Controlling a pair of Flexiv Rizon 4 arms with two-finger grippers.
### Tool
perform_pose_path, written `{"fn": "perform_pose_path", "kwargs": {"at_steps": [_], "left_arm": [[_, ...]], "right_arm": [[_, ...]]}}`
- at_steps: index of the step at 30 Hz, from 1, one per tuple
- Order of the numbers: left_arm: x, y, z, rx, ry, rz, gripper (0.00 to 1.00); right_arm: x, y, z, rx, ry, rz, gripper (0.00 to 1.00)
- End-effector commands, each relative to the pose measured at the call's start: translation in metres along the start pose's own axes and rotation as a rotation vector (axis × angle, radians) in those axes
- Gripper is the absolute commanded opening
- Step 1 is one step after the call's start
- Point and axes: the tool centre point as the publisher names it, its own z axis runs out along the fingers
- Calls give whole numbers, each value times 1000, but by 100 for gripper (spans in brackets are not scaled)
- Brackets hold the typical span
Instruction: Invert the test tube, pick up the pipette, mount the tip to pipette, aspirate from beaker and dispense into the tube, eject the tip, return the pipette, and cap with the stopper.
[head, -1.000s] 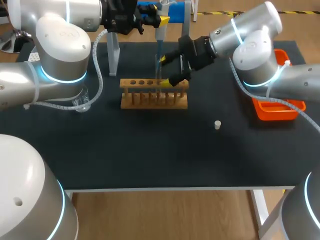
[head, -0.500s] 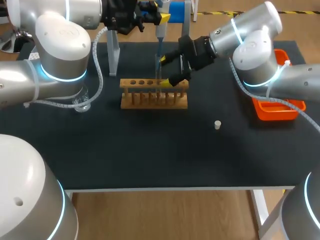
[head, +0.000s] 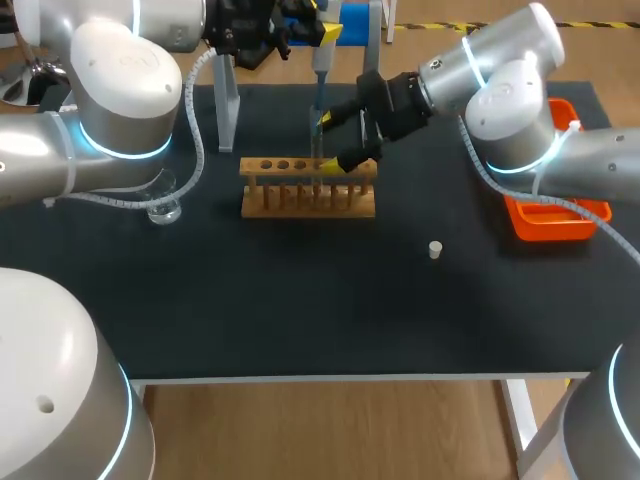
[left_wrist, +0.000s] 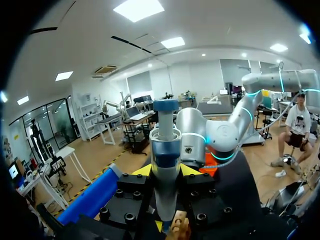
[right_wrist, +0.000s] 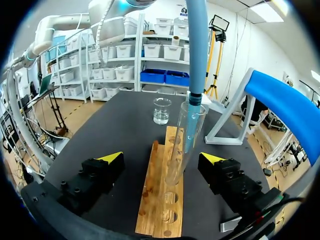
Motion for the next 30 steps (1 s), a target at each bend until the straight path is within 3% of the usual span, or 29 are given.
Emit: {"fn": "perform_pose_path", "kwargs": {"at_steps": [1, 30], "left_arm": [[-1, -3, -2, -7, 2, 2, 0], [0, -22, -4, -12, 11, 8, 0]], "right_arm": [[0, -1, 0, -2, 0, -1, 100], [0, -1, 0, -2, 0, -1, 100]]}}
